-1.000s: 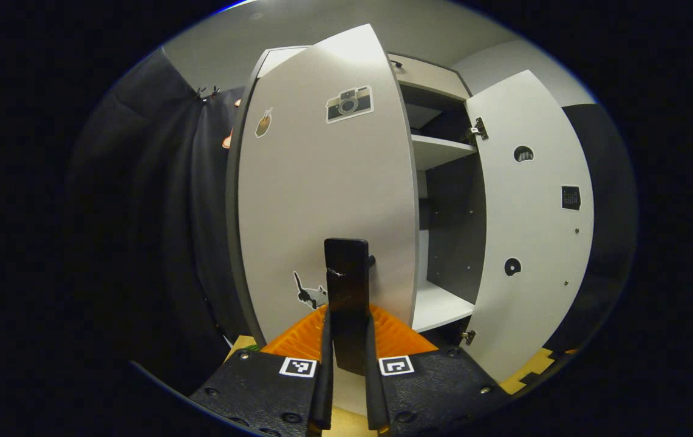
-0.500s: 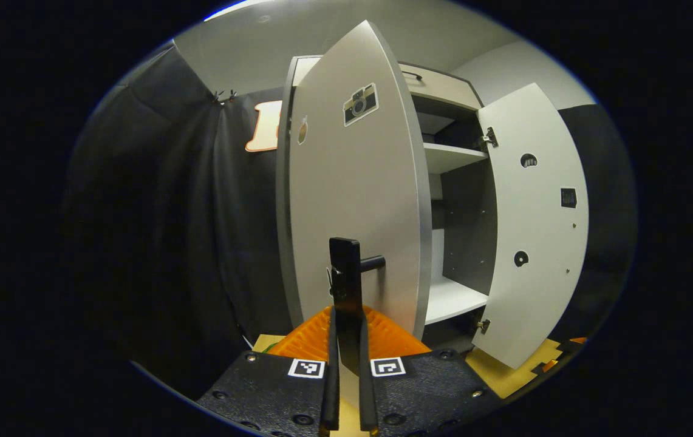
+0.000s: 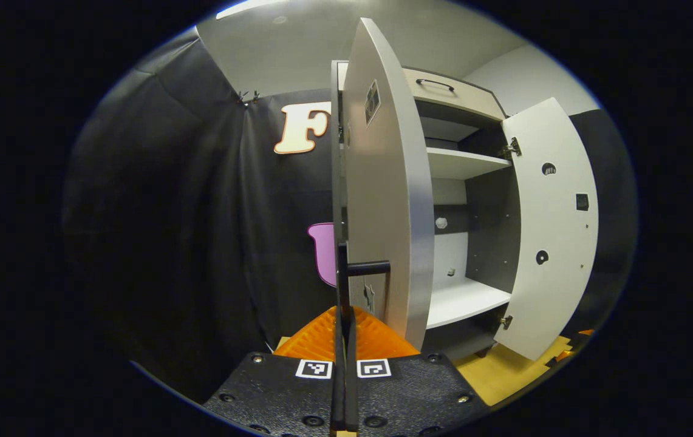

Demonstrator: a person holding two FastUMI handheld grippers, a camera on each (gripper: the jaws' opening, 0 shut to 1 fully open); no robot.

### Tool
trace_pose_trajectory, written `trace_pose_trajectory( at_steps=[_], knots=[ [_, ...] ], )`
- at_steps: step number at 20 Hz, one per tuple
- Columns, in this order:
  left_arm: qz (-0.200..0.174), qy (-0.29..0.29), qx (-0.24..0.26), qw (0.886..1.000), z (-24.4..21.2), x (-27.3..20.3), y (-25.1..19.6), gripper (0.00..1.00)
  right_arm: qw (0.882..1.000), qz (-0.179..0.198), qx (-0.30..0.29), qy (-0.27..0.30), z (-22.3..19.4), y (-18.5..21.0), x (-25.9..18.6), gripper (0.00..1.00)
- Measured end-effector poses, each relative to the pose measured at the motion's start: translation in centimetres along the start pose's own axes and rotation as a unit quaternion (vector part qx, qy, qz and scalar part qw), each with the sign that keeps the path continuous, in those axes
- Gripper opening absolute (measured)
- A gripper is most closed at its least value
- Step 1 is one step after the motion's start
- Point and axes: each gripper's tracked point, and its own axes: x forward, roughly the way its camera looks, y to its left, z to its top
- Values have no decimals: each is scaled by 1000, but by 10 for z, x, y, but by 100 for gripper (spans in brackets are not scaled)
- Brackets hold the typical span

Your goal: Open the right door of the double-door shoe cabinet with the right hand, and open the left door with the left hand.

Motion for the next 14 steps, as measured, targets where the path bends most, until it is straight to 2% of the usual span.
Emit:
trace_pose_trajectory(
  at_steps=[2,4,14],
  knots=[
    [-23,-6,-16,1000,3,-2,-4,0,1000,1,-4,2,-2,3,2,100],
    [-27,-4,-11,1000,-1,-3,-2,0,1000,1,-6,4,-4,5,3,100],
    [-4,-4,-14,1000,-2,-6,-1,0,1000,-4,0,8,-6,-4,5,100]
  ],
)
